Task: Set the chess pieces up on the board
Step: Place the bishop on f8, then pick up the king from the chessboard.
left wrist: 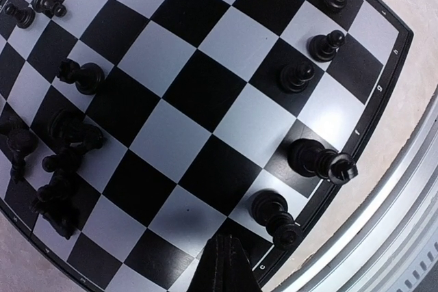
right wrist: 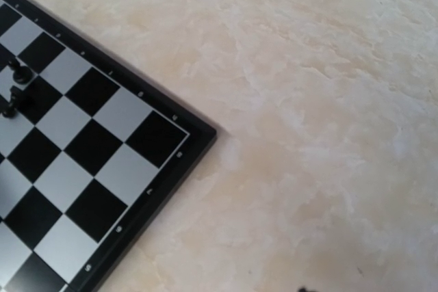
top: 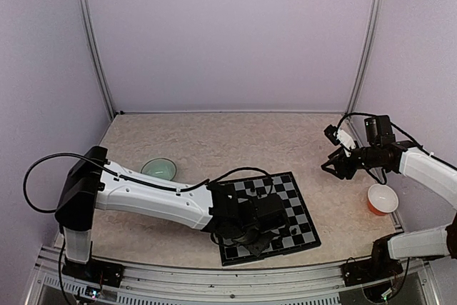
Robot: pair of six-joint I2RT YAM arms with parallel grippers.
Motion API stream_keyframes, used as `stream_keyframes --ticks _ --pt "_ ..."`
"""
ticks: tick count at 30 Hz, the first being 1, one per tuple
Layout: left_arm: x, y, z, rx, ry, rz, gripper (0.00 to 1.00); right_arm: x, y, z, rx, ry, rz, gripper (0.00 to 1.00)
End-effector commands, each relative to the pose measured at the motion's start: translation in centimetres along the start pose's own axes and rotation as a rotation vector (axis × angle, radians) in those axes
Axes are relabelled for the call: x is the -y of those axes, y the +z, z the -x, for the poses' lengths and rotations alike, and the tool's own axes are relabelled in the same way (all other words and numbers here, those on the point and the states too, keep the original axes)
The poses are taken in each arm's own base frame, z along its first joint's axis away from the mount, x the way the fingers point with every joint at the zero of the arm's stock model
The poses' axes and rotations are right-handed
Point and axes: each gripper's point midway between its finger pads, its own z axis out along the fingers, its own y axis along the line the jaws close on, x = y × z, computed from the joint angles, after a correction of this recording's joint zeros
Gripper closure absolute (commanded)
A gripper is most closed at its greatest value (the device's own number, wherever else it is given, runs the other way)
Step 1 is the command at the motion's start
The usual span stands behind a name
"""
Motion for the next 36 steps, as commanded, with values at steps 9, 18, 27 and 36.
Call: stream_keyframes --ticks 9,18,27,36 --pt "1.2 0.4 0.4 0.001 -0.003 -0.028 0.85 -0.2 -0.4 0.1 0.009 -0.002 0.008 0.52" --pt "0.9 -2.5 2.0 0.043 -0.003 0.001 0.72 -0.2 -0.4 0.1 0.01 -0.002 0.01 0.52" --pt "-5.0 -6.0 6.7 0.17 -0.052 0.105 0.64 -0.2 -0.5 0.2 0.012 -0.004 0.008 0.52" --pt "-9.7 -3.2 10.4 0.189 -0.093 0.12 0.68 -0.2 -0.6 0.2 0.014 -0.007 0.003 0.52"
